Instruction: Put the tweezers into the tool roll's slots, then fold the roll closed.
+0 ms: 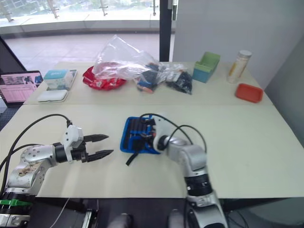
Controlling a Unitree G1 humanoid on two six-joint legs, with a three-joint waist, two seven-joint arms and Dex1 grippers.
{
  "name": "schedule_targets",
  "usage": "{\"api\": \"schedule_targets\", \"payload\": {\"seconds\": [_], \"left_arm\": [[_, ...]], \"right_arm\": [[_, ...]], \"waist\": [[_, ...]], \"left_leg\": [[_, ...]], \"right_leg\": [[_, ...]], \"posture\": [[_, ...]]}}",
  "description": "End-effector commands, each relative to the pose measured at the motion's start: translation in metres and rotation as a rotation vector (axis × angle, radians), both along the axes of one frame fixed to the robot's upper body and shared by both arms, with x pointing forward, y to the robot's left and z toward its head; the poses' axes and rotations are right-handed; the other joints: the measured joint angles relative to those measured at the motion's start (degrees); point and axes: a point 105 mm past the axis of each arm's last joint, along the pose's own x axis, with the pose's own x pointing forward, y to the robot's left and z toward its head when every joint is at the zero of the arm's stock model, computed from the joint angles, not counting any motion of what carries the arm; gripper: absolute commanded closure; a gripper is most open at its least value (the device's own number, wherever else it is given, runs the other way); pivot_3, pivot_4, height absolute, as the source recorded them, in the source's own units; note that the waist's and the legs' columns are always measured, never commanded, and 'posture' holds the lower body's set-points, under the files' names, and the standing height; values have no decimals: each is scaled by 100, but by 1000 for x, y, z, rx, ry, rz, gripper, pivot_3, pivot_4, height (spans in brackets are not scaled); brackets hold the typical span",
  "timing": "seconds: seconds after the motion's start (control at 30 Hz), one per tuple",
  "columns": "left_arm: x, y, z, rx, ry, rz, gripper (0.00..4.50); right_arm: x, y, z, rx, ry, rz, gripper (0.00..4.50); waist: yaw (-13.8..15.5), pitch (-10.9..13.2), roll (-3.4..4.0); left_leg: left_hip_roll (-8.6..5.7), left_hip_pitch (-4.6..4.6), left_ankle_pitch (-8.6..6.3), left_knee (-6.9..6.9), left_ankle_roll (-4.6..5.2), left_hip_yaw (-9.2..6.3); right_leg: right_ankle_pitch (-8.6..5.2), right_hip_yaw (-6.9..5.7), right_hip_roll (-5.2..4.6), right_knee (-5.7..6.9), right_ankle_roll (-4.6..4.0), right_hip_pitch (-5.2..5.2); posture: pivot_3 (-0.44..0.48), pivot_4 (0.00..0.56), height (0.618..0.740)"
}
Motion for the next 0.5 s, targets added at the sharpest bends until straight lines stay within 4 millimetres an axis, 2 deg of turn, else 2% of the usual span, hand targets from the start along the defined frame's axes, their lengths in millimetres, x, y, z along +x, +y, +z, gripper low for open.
{"api": "schedule_targets", "payload": {"seconds": [0.03, 0.13, 0.23, 0.37, 0.5], "left_arm": [[3, -1, 14, -73, 9, 15, 1032], [6, -3, 9, -98, 63, 39, 1032], [10, -5, 6, -132, 112, 65, 1032], [16, -10, 6, -191, 189, 116, 1032], [14, -16, 6, -237, 261, 128, 1032]], "right_arm": [[-4, 0, 47, 136, -150, 110, 2301], [3, -12, 39, 71, -179, 123, 2301], [7, -19, 29, 24, -207, 147, 3055], [17, -32, 2, -82, -228, 142, 4459], [18, -30, -12, -147, -260, 171, 4459]], "waist": [[-7, 0, 0], [-32, 0, -1], [-39, 0, -1], [-67, 0, -3], [-94, 0, -3]], "left_leg": [[0, -6, 0, -1, 0, 0], [4, -12, 0, -5, 0, 1], [2, -16, 0, -4, 0, 5], [2, -34, 1, 5, 1, 5], [0, -52, 1, 14, 0, 5]], "right_leg": [[0, 0, 0, 0, 0, -8], [0, -1, 3, 7, 0, -25], [0, 0, 1, 6, 0, -28], [0, -1, 2, 8, 0, -42], [1, 0, 0, 15, -1, -58]], "posture": [[0, 150, 740], [0, 150, 740], [0, 150, 740], [0, 150, 740], [0, 150, 740]]}}
